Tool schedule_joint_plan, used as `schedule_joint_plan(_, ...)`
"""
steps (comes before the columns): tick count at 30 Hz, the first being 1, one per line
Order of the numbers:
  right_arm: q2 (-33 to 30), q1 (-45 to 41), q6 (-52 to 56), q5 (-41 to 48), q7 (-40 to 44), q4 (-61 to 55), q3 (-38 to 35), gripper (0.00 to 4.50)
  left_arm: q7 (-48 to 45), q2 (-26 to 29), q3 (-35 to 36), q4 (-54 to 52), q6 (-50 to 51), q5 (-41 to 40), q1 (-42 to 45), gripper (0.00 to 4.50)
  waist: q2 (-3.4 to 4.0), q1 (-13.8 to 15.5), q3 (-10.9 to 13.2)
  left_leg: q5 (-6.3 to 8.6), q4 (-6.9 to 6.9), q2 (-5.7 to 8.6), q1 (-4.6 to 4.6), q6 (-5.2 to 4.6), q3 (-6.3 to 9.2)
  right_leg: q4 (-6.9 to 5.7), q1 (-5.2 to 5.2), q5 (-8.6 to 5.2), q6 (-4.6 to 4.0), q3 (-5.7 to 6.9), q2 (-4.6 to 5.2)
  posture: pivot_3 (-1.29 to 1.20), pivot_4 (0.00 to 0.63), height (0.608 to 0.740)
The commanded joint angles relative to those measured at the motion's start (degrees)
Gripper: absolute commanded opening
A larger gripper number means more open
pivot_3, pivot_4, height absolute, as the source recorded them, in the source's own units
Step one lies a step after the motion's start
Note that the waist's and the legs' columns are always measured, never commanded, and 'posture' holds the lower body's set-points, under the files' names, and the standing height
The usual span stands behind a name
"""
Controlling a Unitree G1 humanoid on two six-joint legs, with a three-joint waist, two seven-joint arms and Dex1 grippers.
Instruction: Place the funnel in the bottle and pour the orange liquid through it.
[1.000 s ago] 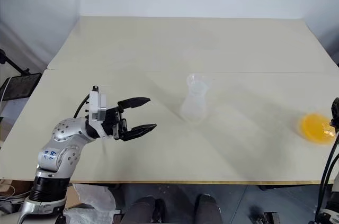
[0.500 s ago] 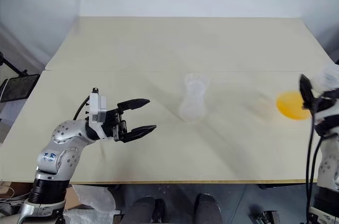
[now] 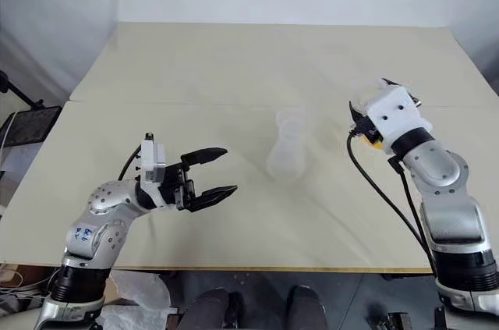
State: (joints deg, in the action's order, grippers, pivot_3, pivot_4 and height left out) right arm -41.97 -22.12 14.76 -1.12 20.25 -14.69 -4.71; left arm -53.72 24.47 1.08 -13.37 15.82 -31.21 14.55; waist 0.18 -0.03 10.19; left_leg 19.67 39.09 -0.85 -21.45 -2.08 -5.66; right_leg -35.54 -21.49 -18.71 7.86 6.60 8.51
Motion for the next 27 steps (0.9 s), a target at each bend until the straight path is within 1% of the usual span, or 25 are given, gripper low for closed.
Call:
schedule_joint_plan(1, -0.3, -1.9, -2.2, -3.7, -0.5, -2.8, 0.8, 2.81, 0.7, -0.3, -0.1, -3.0, -1.1, -0.2, -0.5, 4.5, 0.0, 0.1, 0.0, 0.0, 0.0, 0.0, -0.01, 0.0, 0.02, 0.0, 0.0, 0.0, 0.0, 0.01, 0.0, 0.0, 0.15, 0.74)
schedule_joint_plan(6, -0.9, -3.1, -5.8, -9.7, -0.2, -3.3, 4.3, 2.81, 1.5, -0.8, -0.5, -3.4, -1.2, -0.2, -0.7, 4.5, 0.0, 0.0, 0.0, 0.0, 0.0, 0.0, -0.02, 0.0, 0.03, 0.0, 0.0, 0.0, 0.0, 0.04, 0.0, 0.0, 0.15, 0.74)
schedule_joint_plan(13, -0.5, -4.2, -8.2, -15.5, -0.3, -3.5, 6.5, 2.81, 2.1, -1.6, -1.0, -3.5, -1.1, -0.1, -0.1, 4.5, -0.01, 0.0, 0.0, -0.01, 0.0, 0.0, -0.04, 0.02, 0.06, 0.0, 0.0, 0.0, 0.0, 0.08, 0.0, 0.0, 0.15, 0.74)
schedule_joint_plan(15, -1.0, -4.7, -9.4, -19.4, -1.7, -3.1, 7.2, 2.81, 2.1, -1.7, -1.1, -3.3, -1.2, -0.1, 0.2, 4.5, -0.01, 0.0, 0.0, -0.01, 0.0, 0.0, -0.04, 0.02, 0.06, 0.01, 0.0, 0.0, 0.0, 0.08, 0.0, 0.0, 0.15, 0.74)
schedule_joint_plan(17, -1.2, -5.2, -10.8, -22.6, -2.9, -2.8, 7.5, 2.81, 2.0, -1.9, -1.2, -3.0, -1.4, -0.1, 0.5, 4.5, -0.01, -0.1, 0.0, -0.01, 0.0, 0.0, -0.04, 0.02, 0.06, 0.01, 0.0, 0.0, 0.0, 0.08, 0.0, 0.0, 0.15, 0.74)
schedule_joint_plan(27, -0.9, -6.0, -15.5, -30.8, -4.6, -1.9, 8.1, 2.81, 1.8, -2.4, -1.4, -2.7, -2.0, -0.4, 0.8, 4.5, -0.02, -0.1, 0.0, -0.02, 0.0, -0.01, -0.05, 0.04, 0.07, 0.02, 0.0, 0.0, 0.0, 0.09, -0.01, 0.0, 0.15, 0.74)
